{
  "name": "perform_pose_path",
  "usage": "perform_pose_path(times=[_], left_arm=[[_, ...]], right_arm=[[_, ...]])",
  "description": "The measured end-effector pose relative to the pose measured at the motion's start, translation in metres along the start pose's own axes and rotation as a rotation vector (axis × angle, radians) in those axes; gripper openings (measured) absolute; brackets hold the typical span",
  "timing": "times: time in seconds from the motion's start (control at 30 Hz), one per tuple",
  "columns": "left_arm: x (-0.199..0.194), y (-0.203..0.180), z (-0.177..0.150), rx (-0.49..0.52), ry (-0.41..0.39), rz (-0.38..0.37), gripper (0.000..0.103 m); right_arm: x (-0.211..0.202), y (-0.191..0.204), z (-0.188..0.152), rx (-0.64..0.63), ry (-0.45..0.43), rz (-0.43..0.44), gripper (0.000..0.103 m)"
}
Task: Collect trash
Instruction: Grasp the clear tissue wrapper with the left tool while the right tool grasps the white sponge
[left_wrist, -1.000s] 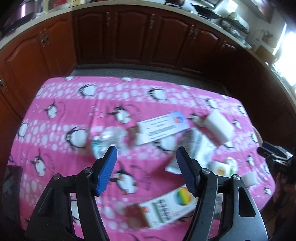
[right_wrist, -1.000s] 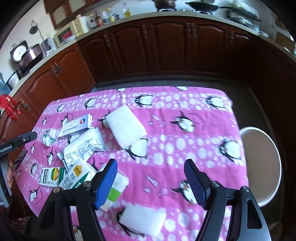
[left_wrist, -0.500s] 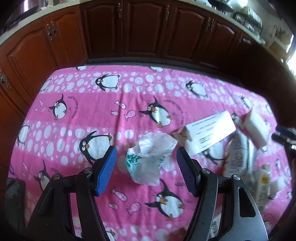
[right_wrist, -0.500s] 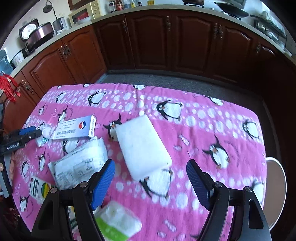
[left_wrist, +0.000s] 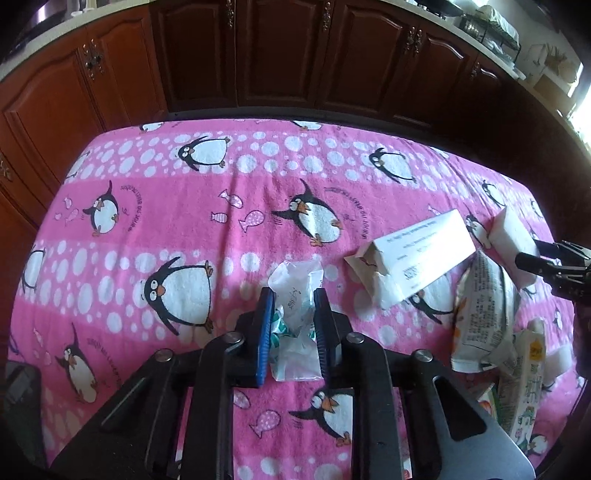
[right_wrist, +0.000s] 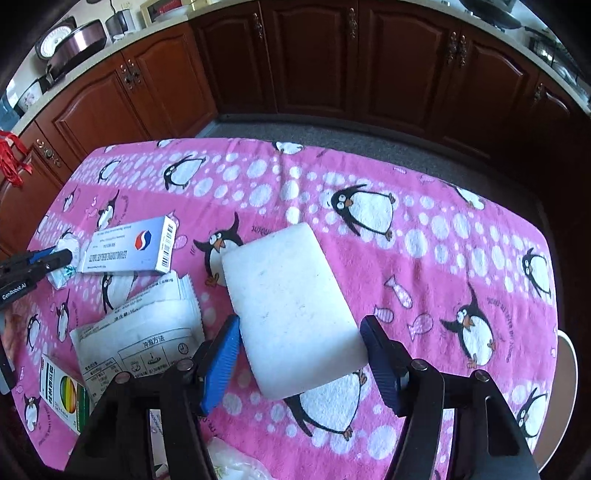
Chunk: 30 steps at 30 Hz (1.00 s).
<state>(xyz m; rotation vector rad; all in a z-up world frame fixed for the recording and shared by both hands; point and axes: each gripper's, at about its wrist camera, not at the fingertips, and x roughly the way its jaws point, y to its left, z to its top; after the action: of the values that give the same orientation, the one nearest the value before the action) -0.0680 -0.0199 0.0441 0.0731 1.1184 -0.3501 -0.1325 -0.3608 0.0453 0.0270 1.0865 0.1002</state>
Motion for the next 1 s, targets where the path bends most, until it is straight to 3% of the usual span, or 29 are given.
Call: perform_pose_path(times=[0.43, 0.73, 1.0], left_arm=[[-0.070, -0.049, 0.009, 0.055, -0.098, -0.066, 0.017], [-0.088, -0.124, 0.012, 0.172, -0.123, -0.118, 0.017], [-0.095, -0.197, 0.012, 0.287, -0.138, -0.169, 0.017]], right_arm=[[-0.081, -0.011, -0.026, 0.057, -0.149, 0.026, 0.061], [-0.120, -0.023, -0.053, 0.089, -0.201, -0.026, 0.061], [-0.151, -0.056, -0.083, 0.155, -0.232, -0.079, 0.061]])
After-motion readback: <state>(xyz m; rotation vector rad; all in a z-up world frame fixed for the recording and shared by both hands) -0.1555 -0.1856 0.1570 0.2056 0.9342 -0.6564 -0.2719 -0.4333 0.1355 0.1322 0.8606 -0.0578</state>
